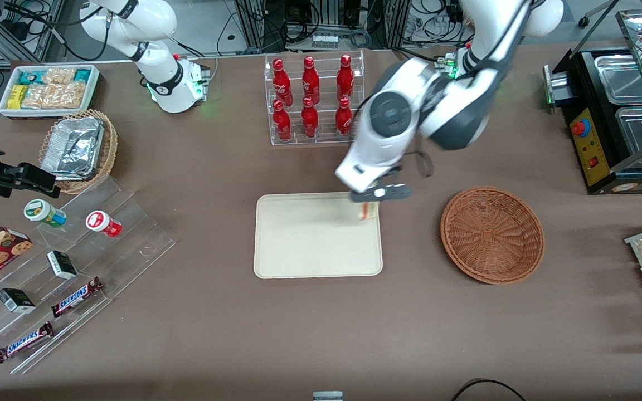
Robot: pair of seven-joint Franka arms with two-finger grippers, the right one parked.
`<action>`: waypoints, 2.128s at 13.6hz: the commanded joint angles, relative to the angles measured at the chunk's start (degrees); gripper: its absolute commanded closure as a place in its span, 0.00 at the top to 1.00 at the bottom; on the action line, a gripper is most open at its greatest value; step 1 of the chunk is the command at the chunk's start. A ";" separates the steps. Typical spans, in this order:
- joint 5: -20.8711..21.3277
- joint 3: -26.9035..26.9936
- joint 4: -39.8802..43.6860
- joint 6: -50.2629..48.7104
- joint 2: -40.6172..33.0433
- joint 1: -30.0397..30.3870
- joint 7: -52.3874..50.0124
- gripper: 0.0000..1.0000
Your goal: Place sandwich from basket to tray
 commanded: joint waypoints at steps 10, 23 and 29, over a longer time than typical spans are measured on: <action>6.77 0.64 12.61 13.80 19.62 -7.88 -10.83 0.00; 7.04 0.81 12.78 13.09 19.62 -8.76 -14.44 0.99; 7.12 1.34 12.26 0.64 8.30 -3.68 -17.86 0.99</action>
